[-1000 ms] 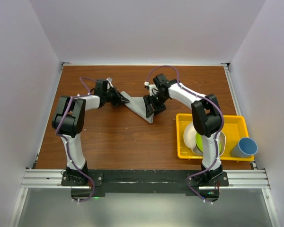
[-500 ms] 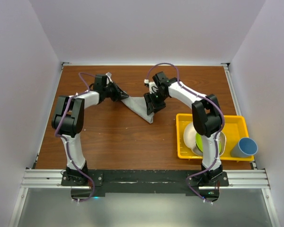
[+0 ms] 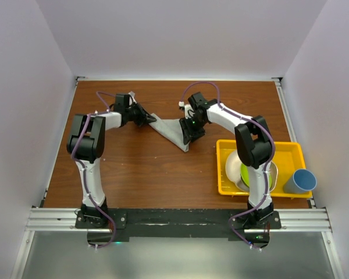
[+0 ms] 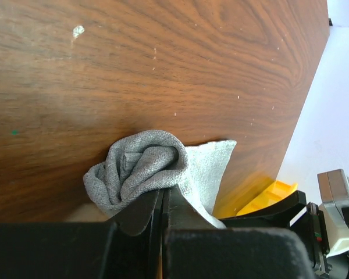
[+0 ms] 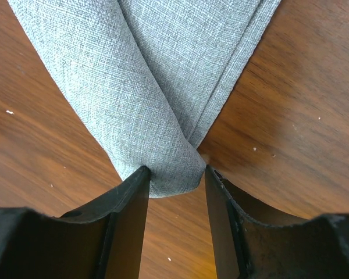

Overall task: Fold the napkin, place the utensils inside, and roll it up
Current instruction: Roll the napkin with the utensil

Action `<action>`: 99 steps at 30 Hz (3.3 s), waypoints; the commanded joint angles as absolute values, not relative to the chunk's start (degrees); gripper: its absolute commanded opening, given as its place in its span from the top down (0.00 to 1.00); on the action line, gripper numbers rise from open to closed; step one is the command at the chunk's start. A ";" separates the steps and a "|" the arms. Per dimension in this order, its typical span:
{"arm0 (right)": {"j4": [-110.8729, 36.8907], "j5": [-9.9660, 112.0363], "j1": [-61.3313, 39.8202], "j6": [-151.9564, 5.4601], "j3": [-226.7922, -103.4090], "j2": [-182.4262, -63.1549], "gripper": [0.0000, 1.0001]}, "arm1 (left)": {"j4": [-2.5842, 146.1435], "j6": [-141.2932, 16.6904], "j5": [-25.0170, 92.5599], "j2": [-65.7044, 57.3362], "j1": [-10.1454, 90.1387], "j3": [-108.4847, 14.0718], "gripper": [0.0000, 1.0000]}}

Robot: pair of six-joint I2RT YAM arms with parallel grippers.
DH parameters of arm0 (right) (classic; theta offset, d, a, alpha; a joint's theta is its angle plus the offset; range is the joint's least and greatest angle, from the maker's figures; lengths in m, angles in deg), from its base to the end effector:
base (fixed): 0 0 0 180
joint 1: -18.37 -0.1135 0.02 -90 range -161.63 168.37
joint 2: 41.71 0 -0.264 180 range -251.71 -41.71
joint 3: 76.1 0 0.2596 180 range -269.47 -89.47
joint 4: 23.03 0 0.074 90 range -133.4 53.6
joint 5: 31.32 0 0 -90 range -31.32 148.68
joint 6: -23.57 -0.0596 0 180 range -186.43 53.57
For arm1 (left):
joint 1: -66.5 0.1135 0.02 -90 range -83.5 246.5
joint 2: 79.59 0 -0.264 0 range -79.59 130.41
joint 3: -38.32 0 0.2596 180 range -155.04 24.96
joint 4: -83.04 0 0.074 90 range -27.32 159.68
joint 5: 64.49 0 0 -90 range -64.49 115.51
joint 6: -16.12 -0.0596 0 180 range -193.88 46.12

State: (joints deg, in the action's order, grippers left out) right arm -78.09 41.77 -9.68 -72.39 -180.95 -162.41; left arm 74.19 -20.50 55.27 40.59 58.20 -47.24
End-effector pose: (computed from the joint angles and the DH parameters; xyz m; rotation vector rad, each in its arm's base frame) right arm 0.3867 0.2257 0.1458 -0.6180 2.7928 0.5471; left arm 0.4485 -0.0953 0.1077 -0.6870 2.3923 -1.1092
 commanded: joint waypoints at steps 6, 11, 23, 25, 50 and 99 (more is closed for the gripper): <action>-78.23 45.49 -9.40 -71.71 -180.78 -160.64 0.50 | 67.15 -25.28 53.20 39.78 58.85 -55.62 1.00; -78.32 50.22 -10.10 -71.62 -184.03 -155.98 0.20 | 60.47 -24.75 49.34 32.57 57.88 -56.51 0.85; -68.74 70.70 -25.82 -59.41 -192.54 -157.63 0.05 | 34.26 -18.78 25.69 16.75 56.56 -51.87 0.50; -69.52 73.69 -27.06 -57.65 -194.57 -160.78 0.09 | 33.82 -16.67 25.60 13.67 56.56 -49.23 0.50; -65.75 76.61 -31.64 -51.84 -194.41 -170.64 0.32 | 33.20 -17.81 24.01 3.11 59.90 -36.91 0.44; -49.84 -2.06 -3.51 -95.17 -183.25 -181.72 0.77 | 64.67 -9.90 47.66 29.48 49.09 -45.34 0.63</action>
